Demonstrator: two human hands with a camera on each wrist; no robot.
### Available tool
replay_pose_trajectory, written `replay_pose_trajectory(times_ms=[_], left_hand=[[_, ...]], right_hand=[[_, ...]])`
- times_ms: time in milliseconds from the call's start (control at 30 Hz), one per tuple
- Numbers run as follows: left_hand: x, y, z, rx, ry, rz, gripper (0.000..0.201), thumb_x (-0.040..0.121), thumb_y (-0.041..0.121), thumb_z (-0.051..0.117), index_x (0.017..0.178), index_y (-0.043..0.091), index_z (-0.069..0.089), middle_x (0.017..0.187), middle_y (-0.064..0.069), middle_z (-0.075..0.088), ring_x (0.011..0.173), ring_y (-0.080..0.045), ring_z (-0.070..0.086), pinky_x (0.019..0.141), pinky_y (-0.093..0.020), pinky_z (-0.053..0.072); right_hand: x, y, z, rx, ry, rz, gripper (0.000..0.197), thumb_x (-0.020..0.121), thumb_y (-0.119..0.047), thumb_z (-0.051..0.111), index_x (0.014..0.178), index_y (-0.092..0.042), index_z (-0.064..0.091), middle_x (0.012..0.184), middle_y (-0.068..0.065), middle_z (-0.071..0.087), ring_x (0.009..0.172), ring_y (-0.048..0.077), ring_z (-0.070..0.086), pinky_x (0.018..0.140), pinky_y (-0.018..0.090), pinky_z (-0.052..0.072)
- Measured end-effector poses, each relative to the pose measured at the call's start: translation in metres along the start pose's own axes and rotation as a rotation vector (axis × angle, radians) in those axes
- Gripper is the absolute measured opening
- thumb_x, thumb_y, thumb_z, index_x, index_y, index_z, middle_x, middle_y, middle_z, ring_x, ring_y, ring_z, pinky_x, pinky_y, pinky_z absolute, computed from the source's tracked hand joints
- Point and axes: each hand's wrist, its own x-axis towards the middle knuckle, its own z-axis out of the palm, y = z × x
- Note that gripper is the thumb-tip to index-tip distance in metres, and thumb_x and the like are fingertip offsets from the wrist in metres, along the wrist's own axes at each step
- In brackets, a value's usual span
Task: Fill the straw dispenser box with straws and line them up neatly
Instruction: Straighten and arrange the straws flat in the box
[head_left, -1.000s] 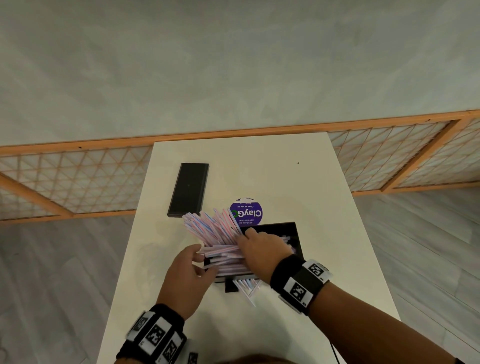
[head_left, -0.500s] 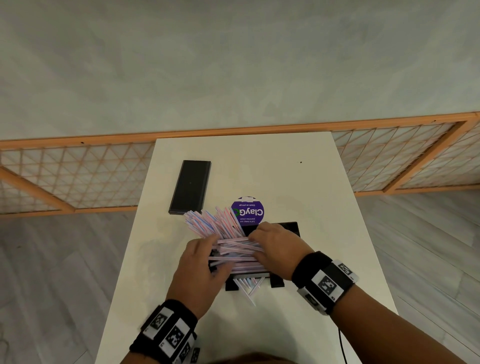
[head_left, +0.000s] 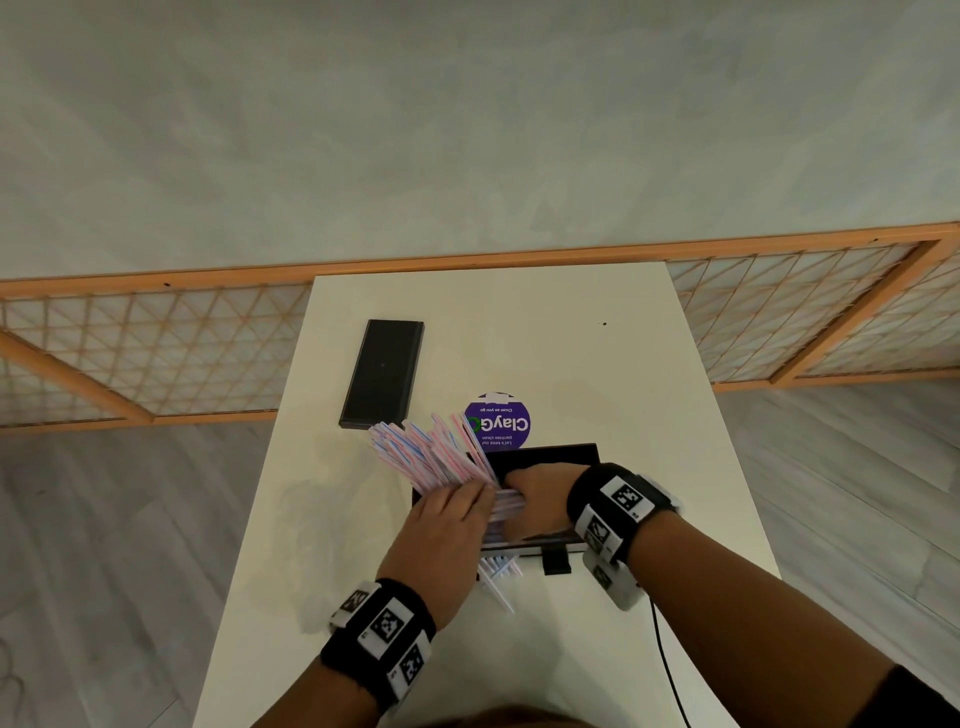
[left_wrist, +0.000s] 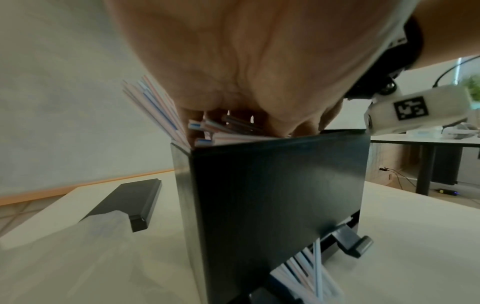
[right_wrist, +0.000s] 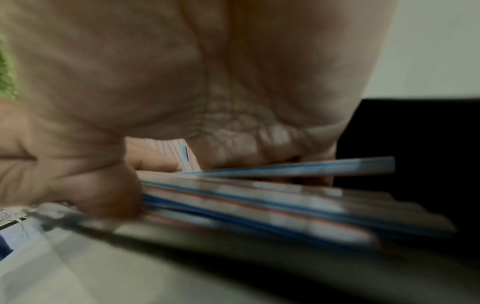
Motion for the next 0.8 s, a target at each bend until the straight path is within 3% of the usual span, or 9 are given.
replay_pose_trajectory(times_ms=[67,233,433,533,633,733,800], left_hand=[[0.000,0.000,0.003,0.006,0.010,-0.006,0.063,0.084,0.022,0.051,0.147,0.019,0.050,0.137,0.001,0.058,0.117,-0.023,0.058,0.105,-0.039,0.050],[0.002,0.000,-0.001,-0.037,-0.026,-0.054,0.071,0.088,0.022,0.065,0.154,0.023,0.039,0.138,0.003,0.055,0.120,-0.021,0.056,0.104,-0.035,0.049],[-0.002,-0.015,-0.001,-0.145,0.034,-0.004,0.070,0.093,0.016,0.064,0.157,0.021,0.035,0.151,0.000,0.051,0.128,-0.020,0.055,0.105,-0.035,0.052],[-0.007,-0.019,0.002,-0.124,0.053,0.016,0.059,0.100,0.023,0.053,0.157,0.023,0.035,0.155,0.002,0.047,0.133,-0.017,0.052,0.108,-0.033,0.050],[-0.010,-0.022,-0.003,-0.102,0.110,0.008,0.050,0.103,0.035,0.035,0.150,0.022,0.046,0.146,0.002,0.057,0.127,-0.016,0.057,0.107,-0.034,0.051],[-0.015,-0.021,-0.012,-0.147,0.242,-0.003,0.045,0.100,0.036,0.041,0.133,0.017,0.065,0.127,0.000,0.069,0.111,-0.018,0.066,0.097,-0.035,0.057],[-0.018,-0.020,-0.014,-0.157,0.255,-0.001,0.044,0.100,0.038,0.043,0.131,0.018,0.066,0.126,0.001,0.069,0.110,-0.018,0.065,0.096,-0.036,0.056]], right_hand=[[0.001,0.000,-0.004,0.009,-0.026,0.001,0.042,0.077,-0.047,0.072,0.108,-0.020,0.066,0.104,0.005,0.069,0.088,0.023,0.063,0.079,0.030,0.054],[0.000,-0.005,-0.011,-0.104,-0.009,-0.039,0.042,0.076,-0.037,0.078,0.109,-0.017,0.063,0.101,0.003,0.068,0.091,0.024,0.066,0.084,0.036,0.058],[-0.012,0.000,-0.021,-0.088,0.168,-0.144,0.039,0.079,-0.028,0.074,0.113,-0.020,0.056,0.103,0.002,0.065,0.091,0.025,0.062,0.080,0.037,0.055],[-0.025,0.005,-0.024,-0.054,0.236,-0.178,0.051,0.081,-0.032,0.072,0.127,-0.021,0.054,0.117,0.002,0.063,0.103,0.025,0.061,0.090,0.039,0.053],[-0.038,0.012,-0.023,-0.029,0.321,-0.188,0.051,0.084,-0.033,0.069,0.132,-0.024,0.053,0.124,-0.002,0.061,0.110,0.022,0.059,0.094,0.039,0.050],[-0.042,0.015,-0.016,-0.030,0.326,-0.178,0.027,0.091,-0.030,0.060,0.117,-0.024,0.058,0.116,-0.001,0.061,0.103,0.023,0.059,0.089,0.038,0.050],[-0.041,0.013,-0.007,-0.048,0.288,-0.146,0.020,0.093,-0.027,0.053,0.112,-0.022,0.059,0.113,0.002,0.062,0.102,0.025,0.061,0.089,0.040,0.051]])
